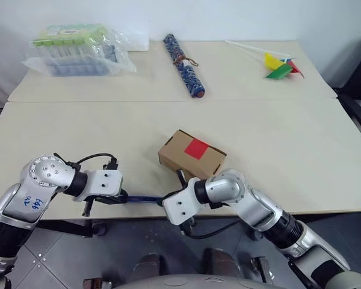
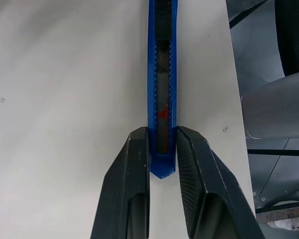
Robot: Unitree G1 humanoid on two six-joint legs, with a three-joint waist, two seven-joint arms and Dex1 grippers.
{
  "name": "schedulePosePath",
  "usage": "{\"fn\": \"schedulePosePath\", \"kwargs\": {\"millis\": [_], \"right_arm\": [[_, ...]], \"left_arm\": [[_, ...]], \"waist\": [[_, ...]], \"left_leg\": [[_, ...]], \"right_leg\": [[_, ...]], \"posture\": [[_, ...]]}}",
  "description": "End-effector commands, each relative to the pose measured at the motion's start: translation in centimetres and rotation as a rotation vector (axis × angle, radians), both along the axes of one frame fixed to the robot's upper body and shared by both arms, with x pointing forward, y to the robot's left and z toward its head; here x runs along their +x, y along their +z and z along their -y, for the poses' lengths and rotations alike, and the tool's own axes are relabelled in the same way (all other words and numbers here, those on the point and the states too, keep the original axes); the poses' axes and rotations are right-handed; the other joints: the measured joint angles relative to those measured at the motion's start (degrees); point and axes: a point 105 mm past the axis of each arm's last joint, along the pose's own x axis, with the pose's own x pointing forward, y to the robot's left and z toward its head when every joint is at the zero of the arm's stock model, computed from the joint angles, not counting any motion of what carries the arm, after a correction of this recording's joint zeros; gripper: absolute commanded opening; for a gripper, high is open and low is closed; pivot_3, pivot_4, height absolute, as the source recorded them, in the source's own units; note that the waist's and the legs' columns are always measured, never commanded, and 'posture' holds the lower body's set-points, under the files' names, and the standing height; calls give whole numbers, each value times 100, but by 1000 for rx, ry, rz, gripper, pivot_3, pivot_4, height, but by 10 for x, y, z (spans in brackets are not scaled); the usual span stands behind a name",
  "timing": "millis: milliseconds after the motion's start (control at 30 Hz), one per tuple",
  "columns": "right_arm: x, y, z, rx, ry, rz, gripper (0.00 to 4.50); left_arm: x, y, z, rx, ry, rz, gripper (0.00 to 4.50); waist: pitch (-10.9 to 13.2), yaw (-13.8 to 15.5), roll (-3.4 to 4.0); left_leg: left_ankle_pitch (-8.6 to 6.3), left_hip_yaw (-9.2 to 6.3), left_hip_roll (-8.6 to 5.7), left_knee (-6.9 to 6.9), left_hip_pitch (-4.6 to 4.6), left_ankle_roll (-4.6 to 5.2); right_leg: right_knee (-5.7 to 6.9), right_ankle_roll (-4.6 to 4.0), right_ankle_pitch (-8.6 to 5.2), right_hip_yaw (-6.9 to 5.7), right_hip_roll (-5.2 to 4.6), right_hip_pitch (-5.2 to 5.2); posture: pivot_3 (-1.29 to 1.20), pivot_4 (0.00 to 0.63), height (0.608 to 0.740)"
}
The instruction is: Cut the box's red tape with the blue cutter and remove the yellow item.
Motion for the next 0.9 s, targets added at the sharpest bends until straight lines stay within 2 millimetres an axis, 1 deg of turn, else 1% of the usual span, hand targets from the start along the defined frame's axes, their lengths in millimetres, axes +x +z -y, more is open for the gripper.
{"fn": "schedulePosePath", "kwargs": {"millis": [33, 200, 467, 700, 900], "right_arm": [[0, -1, -3, 14, 8, 11, 13], [1, 3, -7, 32, 18, 24, 13], [1, 22, -11, 99, 24, 33, 13], [7, 20, -8, 102, -6, 32, 13], [7, 15, -8, 89, -4, 23, 13]], "left_arm": [[-12, -17, 0, 36, -22, -76, 424], [-13, -16, -1, 36, -23, -78, 424], [-12, -15, -2, 40, -24, -77, 424], [-10, -16, 0, 37, -24, -76, 424], [-9, -15, 1, 35, -24, -75, 424]], "waist": [[0, -3, 0], [0, -39, 0], [0, -55, 0], [0, -55, 0], [0, -56, 0]], "left_leg": [[0, 0, 0, 0, 0, 0], [0, 1, 2, 0, 1, 0], [-1, 1, 3, 0, 0, -1], [-2, 1, 3, 0, 0, -1], [-2, 2, 3, 0, 0, -1]], "right_leg": [[0, 0, 0, 0, 0, 0], [0, 0, 0, 2, 2, 0], [0, -1, 0, 5, 3, -2], [0, -1, 0, 7, 4, -2], [0, -1, 0, 9, 4, -2]], "posture": [[0, 150, 740], [0, 150, 740], [0, 150, 740], [0, 150, 740], [0, 150, 740]]}}
